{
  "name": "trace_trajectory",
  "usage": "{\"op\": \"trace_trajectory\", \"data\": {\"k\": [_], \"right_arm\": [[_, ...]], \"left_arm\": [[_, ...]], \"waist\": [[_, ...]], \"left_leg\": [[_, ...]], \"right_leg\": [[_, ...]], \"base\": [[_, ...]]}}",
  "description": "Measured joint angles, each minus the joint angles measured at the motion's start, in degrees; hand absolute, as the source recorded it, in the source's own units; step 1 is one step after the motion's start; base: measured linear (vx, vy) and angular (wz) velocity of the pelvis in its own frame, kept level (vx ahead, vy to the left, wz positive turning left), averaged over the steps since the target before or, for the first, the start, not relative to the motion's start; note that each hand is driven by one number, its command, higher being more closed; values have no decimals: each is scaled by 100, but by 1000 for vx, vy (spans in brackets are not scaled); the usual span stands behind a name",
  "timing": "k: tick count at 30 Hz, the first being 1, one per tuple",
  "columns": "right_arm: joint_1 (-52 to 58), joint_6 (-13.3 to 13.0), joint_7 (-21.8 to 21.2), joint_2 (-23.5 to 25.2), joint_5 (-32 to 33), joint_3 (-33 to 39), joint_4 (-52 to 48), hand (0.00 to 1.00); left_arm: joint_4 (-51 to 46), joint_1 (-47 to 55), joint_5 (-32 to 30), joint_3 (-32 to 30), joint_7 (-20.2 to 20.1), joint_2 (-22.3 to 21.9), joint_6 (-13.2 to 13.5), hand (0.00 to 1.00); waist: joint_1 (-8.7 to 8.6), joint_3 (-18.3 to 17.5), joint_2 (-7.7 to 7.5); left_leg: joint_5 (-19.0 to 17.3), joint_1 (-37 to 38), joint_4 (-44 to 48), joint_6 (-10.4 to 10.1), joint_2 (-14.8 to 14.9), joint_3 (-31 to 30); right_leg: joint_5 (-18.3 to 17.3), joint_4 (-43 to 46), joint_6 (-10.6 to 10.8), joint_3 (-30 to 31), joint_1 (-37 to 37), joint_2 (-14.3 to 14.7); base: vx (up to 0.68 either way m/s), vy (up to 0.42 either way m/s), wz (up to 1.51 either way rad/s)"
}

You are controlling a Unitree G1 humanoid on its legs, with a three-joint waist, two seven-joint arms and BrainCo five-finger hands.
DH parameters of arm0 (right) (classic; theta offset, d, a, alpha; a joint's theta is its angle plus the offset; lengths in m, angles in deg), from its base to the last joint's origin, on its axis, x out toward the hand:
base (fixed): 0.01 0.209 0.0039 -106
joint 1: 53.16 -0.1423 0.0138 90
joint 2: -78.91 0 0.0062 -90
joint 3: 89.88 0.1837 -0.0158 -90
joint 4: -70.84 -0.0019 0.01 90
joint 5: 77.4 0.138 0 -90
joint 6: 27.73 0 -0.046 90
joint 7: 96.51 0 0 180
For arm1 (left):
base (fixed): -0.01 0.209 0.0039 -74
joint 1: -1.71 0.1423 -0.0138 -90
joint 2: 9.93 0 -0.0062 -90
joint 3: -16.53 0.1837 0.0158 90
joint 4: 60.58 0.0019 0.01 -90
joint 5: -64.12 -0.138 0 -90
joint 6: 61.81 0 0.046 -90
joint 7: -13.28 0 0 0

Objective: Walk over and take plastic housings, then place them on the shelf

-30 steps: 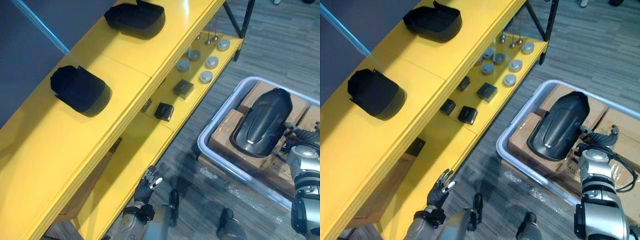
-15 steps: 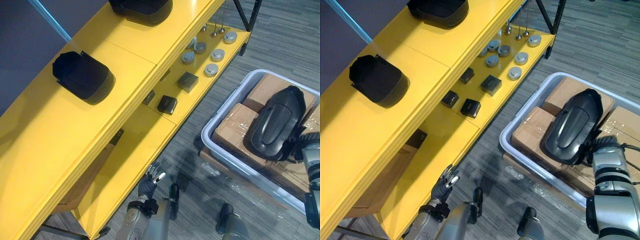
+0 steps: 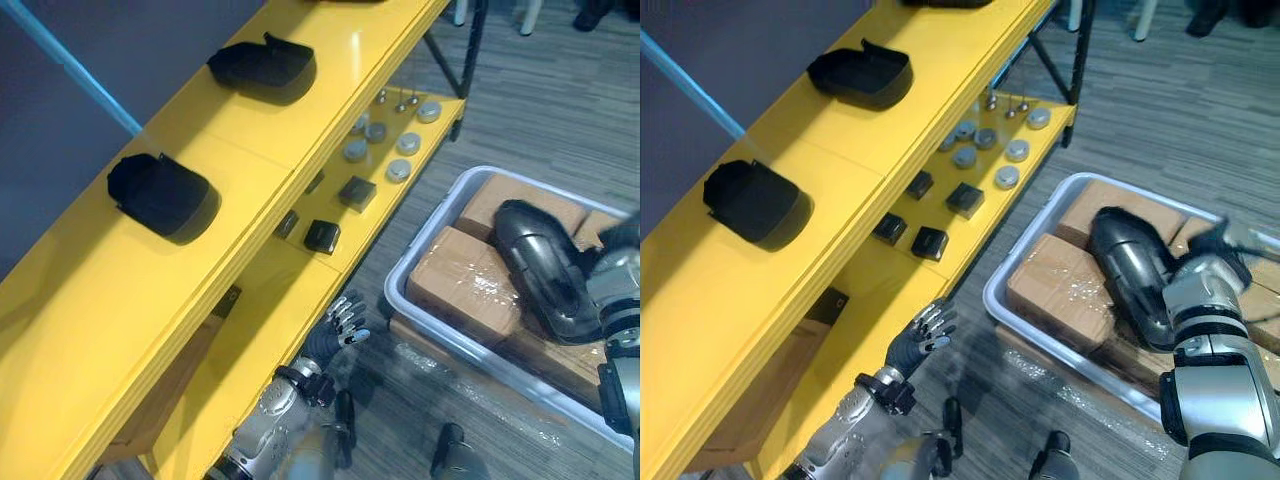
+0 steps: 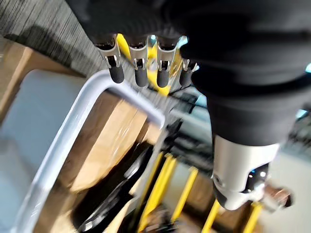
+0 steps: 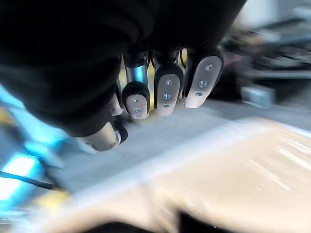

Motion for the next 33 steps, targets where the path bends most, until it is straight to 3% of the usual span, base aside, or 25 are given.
{"op": "trace_trajectory", "data": {"k": [2, 3, 5, 6, 7, 8, 13, 16, 18, 22, 24, 27, 33], "right_arm": [[107, -279, -9, 5, -82, -15, -449, 100], [345, -460, -22, 3, -176, -8, -979, 100], [680, -621, -60, 18, -236, -8, -1381, 100], [951, -747, -119, 54, -241, -9, -1617, 100], [1036, -787, -132, 78, -241, -9, -1700, 100], [1175, -861, -133, 126, -240, -8, -1885, 0], [1241, -873, -389, 451, -171, -8, -2390, 0], [1273, -633, -508, 736, 547, 10, -2193, 0], [1198, -592, -430, 921, 857, 7, -1754, 0], [611, -587, 179, 1062, 1348, 72, -645, 0], [376, -587, 532, 1036, 1426, 120, -377, 0], [204, -590, 916, 843, 1533, 167, -346, 0], [186, -532, 1297, 794, 1574, 330, -850, 0]], "left_arm": [[0, -98, 273, -2, 21, 95, -349, 0], [8, -186, 611, -21, 69, 144, -680, 0], [87, -293, 995, -43, 128, 135, -959, 0], [290, -473, 1523, -40, 261, 87, -1210, 0], [410, -553, 1697, -40, 321, 54, -1267, 0], [691, -721, 1994, -51, 468, -38, -1338, 0], [1811, -1464, 2356, -119, 952, -459, -1298, 0], [1857, -1866, 2187, -161, 1232, -672, -961, 0], [1864, -2032, 1914, -260, 1439, -825, -790, 0], [2022, -2167, 1333, -377, 1813, -1048, -487, 0], [2184, -2033, 1207, -370, 1852, -1133, -453, 0], [2095, -1858, 1155, -344, 1799, -1197, -293, 0], [1328, -1327, 1101, -317, 1417, -1179, -21, 0]], "waist": [[-74, -17, -98], [-177, -25, -223], [-216, -97, -397], [-250, -146, -517], [-291, -158, -550], [-359, -174, -595], [-531, -178, -689], [-510, -159, -775], [-473, -161, -775], [-346, -169, -758], [-328, -135, -692], [-107, -96, -568], [79, -20, -367]], "left_leg": [[21, 139, -159, -24, 58, 84], [62, 291, -306, -61, 108, 134], [106, 444, -452, -82, 137, 223], [147, 602, -565, -96, 165, 310], [155, 647, -605, -107, 171, 318], [184, 746, -722, -127, 180, 364], [222, 955, -940, -134, 247, 573], [226, 928, -851, -140, 306, 582], [219, 828, -745, -147, 337, 582], [223, 78, -417, -138, 387, 495], [231, -217, -227, -127, 373, 387], [212, -563, -6, -131, 311, 290], [158, -1234, 368, -104, 460, 469]], "right_leg": [[61, -163, -17, 18, 105, 66], [124, -333, -36, 31, 236, 151], [147, -427, -47, 99, 296, 199], [185, -541, -60, 172, 385, 274], [199, -588, -60, 173, 439, 294], [240, -672, -74, 200, 501, 325], [366, -894, -86, 365, 580, 440], [395, -909, -113, 405, 574, 500], [404, -903, -123, 405, 523, 521], [419, -613, -152, 395, -199, 545], [364, -404, -173, 324, -432, 490], [157, 109, -175, 309, -852, 340], [-109, 733, -192, 110, -1468, 120]], "base": [[50, -26, -20], [72, -32, -21], [90, -29, -28], [81, -23, -29], [72, -21, -26], [42, -11, -13], [16, 7, -23], [-5, -16, -6], [-24, -4, 0], [-81, -6, 5], [-60, -26, 22], [-77, -37, 22], [-63, -36, 28]]}}
